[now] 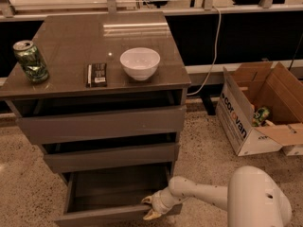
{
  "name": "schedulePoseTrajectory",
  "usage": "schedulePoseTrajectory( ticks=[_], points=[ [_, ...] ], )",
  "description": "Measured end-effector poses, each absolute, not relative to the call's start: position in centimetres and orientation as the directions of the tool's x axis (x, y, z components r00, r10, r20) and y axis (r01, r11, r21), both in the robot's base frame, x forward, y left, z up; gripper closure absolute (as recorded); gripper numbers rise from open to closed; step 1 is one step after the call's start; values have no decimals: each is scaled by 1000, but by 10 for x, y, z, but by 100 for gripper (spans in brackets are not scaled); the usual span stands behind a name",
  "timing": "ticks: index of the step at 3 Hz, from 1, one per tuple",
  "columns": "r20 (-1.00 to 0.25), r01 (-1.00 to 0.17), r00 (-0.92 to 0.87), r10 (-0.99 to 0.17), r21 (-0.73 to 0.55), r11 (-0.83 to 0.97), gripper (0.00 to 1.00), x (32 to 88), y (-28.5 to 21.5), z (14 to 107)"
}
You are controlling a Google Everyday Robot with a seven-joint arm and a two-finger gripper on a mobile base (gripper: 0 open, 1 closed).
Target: Open bottom drawer
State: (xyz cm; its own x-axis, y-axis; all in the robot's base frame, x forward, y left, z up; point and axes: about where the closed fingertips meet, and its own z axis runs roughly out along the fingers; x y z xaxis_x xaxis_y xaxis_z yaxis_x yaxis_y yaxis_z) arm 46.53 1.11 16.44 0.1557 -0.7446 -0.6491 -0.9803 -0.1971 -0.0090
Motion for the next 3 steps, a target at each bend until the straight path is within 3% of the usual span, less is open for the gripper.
schedulePoseTrajectory(
  ticks=[1, 2, 3],
  points=[
    [-647, -977, 144, -749, 26, -210, 65, 444, 7, 170],
    [-646, -975, 150, -748, 29, -221, 58, 433, 6, 181],
    [-651, -973, 174, -739, -1, -229, 43, 430, 8, 203]
  ],
)
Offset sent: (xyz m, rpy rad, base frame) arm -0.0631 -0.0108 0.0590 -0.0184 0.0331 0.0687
